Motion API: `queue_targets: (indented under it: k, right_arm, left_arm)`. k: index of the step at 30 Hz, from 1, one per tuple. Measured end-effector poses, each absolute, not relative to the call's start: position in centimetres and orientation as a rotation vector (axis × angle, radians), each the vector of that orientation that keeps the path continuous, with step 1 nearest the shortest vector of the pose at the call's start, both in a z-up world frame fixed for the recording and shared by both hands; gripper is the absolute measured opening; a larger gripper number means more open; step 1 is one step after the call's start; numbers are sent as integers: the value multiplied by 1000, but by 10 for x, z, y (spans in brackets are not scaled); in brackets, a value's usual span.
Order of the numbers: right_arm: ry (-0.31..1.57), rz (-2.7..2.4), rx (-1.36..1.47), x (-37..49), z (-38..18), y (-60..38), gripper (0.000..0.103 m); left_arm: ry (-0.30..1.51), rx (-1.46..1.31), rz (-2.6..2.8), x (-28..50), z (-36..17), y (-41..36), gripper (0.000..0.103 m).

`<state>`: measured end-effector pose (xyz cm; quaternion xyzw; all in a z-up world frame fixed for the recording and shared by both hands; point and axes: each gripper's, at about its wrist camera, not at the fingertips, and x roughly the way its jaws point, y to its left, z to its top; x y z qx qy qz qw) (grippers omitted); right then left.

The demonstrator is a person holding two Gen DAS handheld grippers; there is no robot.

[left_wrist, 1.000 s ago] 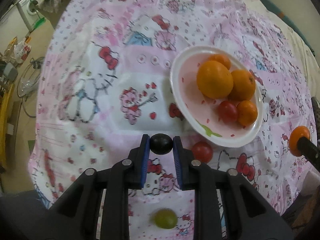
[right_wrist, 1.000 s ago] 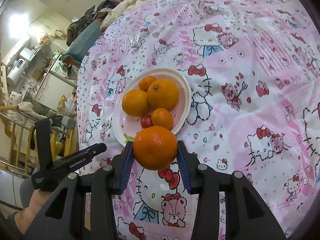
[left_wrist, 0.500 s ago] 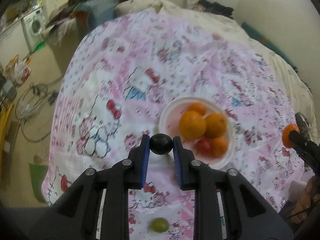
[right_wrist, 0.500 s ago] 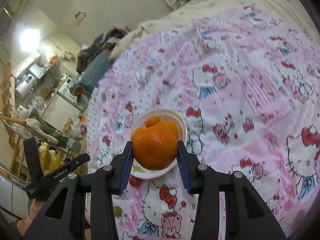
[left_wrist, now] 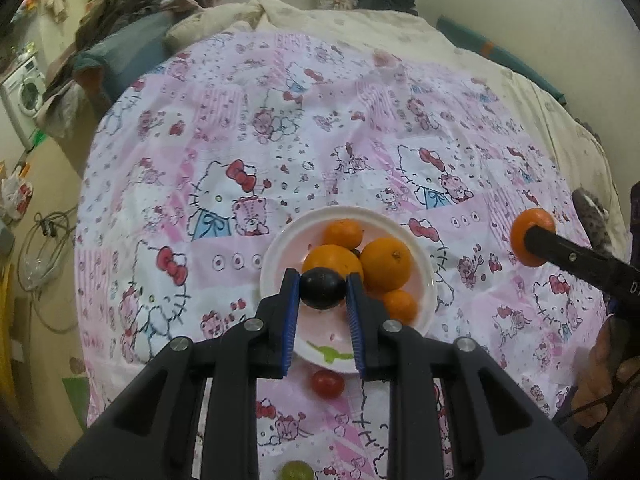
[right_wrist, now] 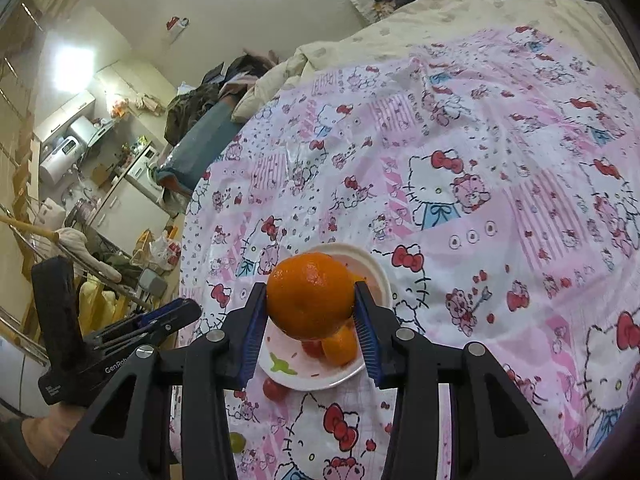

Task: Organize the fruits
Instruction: 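Carry the plum over the plate with the left tool while the right tool carries its orange, then release the plum onto the plate with the left tool while the right tool releases its orange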

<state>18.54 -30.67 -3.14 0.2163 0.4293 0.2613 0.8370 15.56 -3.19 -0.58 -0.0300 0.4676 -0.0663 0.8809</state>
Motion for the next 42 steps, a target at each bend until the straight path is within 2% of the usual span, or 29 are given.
queue_targets:
  k: [9, 22, 41, 42]
  right_arm:
    - [1091, 603, 555, 213, -81, -287, 44]
    - [1271, 493, 456, 228, -132, -269, 44]
    - [1266, 458, 392, 229, -135, -263, 47]
    - [1263, 458, 385, 228, -134, -263, 53]
  left_arm:
    - [1098, -113, -192, 170, -55, -32, 20]
    - [1206, -80, -215, 183, -106, -48, 20]
    - [1215, -80, -160, 193, -116, -42, 22]
    - [1214, -76, -160, 193, -115, -43, 22]
